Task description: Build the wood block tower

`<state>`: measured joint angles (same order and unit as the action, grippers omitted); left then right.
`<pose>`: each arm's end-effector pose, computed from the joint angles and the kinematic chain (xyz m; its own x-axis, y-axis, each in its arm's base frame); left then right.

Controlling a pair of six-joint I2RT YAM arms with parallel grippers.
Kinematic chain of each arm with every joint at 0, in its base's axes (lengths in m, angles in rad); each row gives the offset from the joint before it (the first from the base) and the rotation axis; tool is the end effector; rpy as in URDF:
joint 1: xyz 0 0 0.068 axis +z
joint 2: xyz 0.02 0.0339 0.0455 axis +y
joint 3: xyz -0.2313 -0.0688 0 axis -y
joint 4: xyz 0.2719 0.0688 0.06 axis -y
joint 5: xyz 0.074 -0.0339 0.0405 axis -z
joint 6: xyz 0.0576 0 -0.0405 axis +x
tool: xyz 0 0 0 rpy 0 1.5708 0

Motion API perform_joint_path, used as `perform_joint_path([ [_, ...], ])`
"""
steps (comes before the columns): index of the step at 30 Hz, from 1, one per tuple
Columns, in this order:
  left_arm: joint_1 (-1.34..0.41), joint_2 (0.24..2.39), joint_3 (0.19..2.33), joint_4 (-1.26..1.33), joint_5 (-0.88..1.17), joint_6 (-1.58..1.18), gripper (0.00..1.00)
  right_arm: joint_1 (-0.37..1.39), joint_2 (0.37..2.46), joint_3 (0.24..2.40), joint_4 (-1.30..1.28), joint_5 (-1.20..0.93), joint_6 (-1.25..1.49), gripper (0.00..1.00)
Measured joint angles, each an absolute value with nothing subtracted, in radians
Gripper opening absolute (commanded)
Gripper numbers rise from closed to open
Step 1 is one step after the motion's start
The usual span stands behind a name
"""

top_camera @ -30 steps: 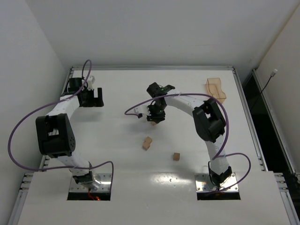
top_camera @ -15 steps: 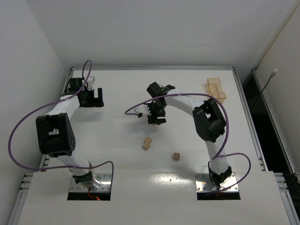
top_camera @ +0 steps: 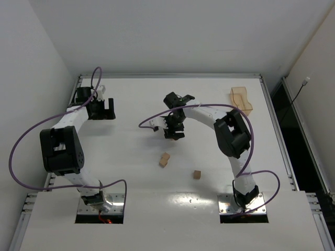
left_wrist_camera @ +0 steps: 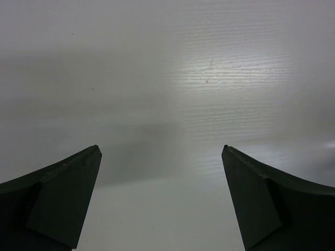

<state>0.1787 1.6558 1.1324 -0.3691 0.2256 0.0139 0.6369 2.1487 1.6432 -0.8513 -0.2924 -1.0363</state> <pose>0.3829 0.0561 0.1587 -0.7667 -0.1247 -0.6298 -0.0245 0.9859 -0.1654 0.3444 0.2755 0.1019 0.1322 -0.9272 -0.3506 -0.9912 -0.1265 -0.0393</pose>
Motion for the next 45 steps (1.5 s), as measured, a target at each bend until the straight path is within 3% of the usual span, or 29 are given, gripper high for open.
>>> perform_joint_path([
  [19, 0.179, 1.656, 1.132, -0.369, 0.225, 0.014, 1.0, 0.65, 2.196, 1.682, -0.869, -0.3, -1.04, 0.61],
  [25, 0.184, 1.661, 1.132, -0.369, 0.225, 0.014, 1.0, 0.657, 2.217, 1.691, -0.869, -0.301, -1.044, 0.43],
  [29, 0.189, 1.671, 1.132, -0.369, 0.225, 0.014, 1.0, 0.658, 2.228, 1.692, -0.87, -0.299, -1.044, 0.4],
  [32, 0.19, 1.672, 1.132, -0.369, 0.225, 0.014, 1.0, 0.658, 2.233, 1.693, -0.869, -0.295, -1.047, 0.32],
  [37, 0.19, 1.674, 1.136, -0.369, 0.225, 0.014, 1.0, 0.658, 2.235, 1.697, -0.872, -0.292, -1.051, 0.02],
  [45, 0.19, 1.687, 1.143, -0.372, 0.226, 0.014, 1.0, 0.658, 2.237, 1.703, -0.891, -0.29, -1.051, 0.0],
])
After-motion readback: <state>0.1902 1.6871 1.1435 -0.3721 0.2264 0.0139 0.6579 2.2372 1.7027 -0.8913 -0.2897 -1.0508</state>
